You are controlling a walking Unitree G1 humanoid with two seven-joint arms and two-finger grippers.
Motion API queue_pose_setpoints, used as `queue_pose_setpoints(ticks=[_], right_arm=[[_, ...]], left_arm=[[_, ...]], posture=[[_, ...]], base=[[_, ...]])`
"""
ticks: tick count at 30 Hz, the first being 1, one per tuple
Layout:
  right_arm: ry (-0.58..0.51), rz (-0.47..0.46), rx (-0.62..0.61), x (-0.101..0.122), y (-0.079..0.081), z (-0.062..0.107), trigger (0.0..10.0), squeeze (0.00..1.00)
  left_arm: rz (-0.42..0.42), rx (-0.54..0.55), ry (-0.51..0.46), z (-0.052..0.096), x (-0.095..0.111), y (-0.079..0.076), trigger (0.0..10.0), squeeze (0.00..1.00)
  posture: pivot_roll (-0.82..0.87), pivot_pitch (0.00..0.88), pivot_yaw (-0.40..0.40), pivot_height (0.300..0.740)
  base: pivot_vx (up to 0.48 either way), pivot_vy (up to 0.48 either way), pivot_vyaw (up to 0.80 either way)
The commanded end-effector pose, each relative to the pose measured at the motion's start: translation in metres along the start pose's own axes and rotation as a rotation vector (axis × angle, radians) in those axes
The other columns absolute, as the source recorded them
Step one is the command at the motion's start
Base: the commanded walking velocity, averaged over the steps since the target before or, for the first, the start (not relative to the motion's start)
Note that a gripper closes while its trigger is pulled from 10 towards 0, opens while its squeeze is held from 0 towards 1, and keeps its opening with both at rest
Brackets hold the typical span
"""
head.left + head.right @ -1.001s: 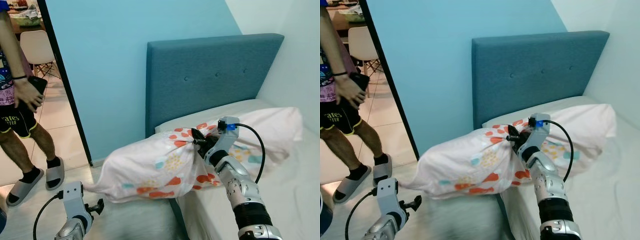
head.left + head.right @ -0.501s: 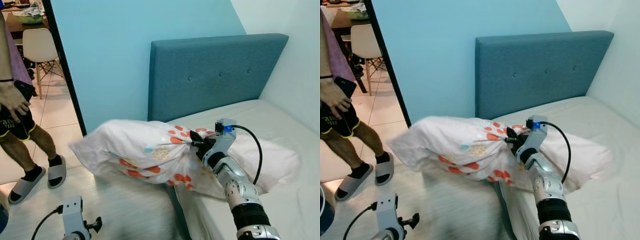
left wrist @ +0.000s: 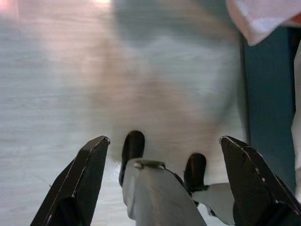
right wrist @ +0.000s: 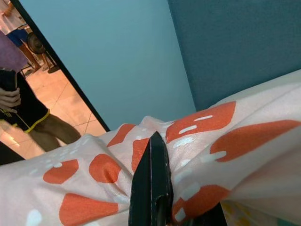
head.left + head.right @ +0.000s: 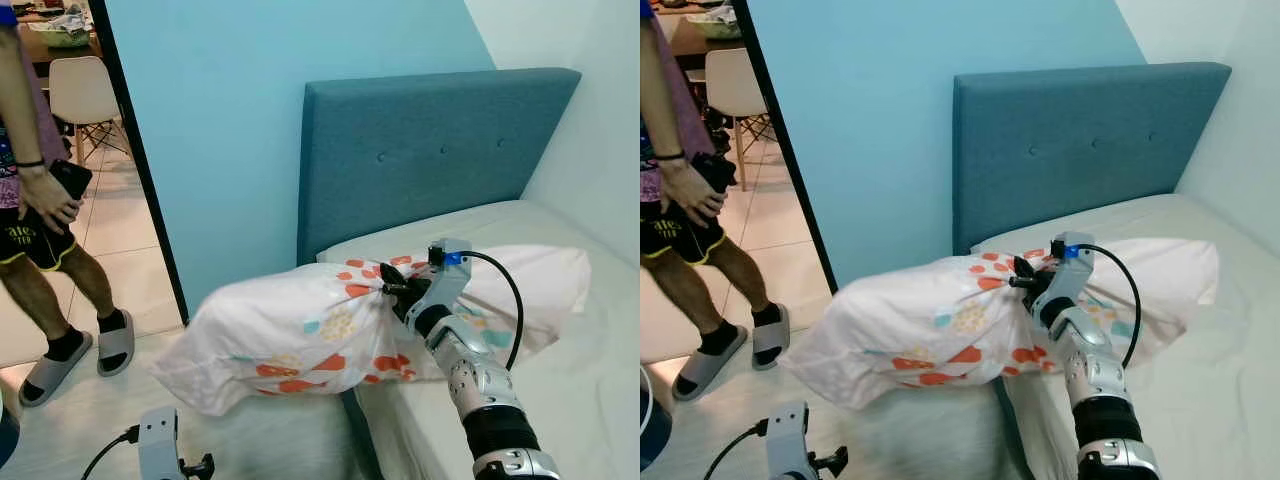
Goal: Clean up the room
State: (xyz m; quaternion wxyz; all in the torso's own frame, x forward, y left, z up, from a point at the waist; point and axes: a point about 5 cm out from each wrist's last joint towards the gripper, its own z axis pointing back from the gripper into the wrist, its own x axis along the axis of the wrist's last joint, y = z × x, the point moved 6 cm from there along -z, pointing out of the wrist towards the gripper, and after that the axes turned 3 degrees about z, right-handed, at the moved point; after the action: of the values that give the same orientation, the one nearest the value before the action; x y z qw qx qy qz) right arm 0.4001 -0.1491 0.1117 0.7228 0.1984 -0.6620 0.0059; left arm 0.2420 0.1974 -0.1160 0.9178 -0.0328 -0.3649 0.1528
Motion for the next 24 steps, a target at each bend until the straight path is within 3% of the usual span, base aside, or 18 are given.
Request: queue_pose_setpoints(ticks=[1,6,14,24], right_arm=[[-0.095,0.032,0.023,0.026,0.007,-0.006,10.0,0.00],[-0.107,0.039,0.044,0.028,0.010,-0.005,10.0,0.00],[-0.113,0.045,0.046,0.031,0.009,-0.005,10.0,0.00],[-0.112,0.041,0.010,0.032,0.001,-0.005,10.0,0.00]], left_arm=[[-0.011,-0.002,0.033,0.000,-0.008,-0.004,10.0,0.00],[-0.014,0.002,0.049,-0.001,-0.009,-0.006,10.0,0.00],[-0.014,0.000,0.062,-0.003,-0.009,-0.019,10.0,0.00],[-0.020,-0.024,0.052,-0.004,-0.004,-0.025,10.0,0.00]], posture=[[0.04,0.000,-0.057,0.740],[0.04,0.000,-0.057,0.740],[0.03,0.000,-0.065,0.740],[0.03,0.000,-0.064,0.740]], base=[[0.000,0.000,0.00],[0.000,0.000,0.33],[0.000,0.000,0.71],[0.055,0.000,0.00]])
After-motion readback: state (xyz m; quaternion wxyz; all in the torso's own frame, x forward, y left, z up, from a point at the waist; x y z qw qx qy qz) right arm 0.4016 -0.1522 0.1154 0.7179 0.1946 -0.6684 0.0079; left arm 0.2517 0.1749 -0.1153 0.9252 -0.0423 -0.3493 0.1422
